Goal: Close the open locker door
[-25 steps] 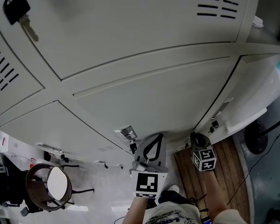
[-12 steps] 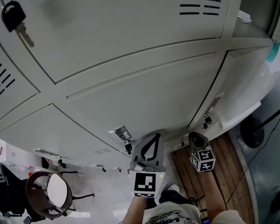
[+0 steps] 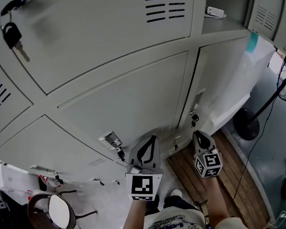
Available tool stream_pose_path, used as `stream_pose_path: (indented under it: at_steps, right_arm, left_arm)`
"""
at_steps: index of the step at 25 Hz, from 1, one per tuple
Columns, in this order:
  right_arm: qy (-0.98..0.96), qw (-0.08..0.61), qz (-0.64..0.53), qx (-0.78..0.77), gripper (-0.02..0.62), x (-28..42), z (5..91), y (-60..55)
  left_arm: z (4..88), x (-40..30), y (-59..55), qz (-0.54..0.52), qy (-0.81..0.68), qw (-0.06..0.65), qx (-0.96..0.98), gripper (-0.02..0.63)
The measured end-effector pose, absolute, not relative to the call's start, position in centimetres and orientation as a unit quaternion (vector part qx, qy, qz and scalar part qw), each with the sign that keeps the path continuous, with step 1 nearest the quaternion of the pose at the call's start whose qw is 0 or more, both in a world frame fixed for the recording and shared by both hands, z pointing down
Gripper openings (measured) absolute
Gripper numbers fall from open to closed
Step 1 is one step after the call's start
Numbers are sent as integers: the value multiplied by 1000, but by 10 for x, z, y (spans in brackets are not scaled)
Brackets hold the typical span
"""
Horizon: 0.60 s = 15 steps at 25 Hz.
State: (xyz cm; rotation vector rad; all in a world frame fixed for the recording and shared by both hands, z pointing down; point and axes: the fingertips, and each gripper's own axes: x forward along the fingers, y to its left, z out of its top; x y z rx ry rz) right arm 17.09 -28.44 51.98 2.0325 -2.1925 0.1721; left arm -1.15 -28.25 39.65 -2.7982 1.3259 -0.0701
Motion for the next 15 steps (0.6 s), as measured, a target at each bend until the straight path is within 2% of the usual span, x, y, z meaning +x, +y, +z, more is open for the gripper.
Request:
stream_pose_path:
  at_steps: [15]
  right_arm:
    - [-671,9,-34,741,29,188,395,-233]
  left_arm:
    - [376,12,-282,4,382,30,-924,0]
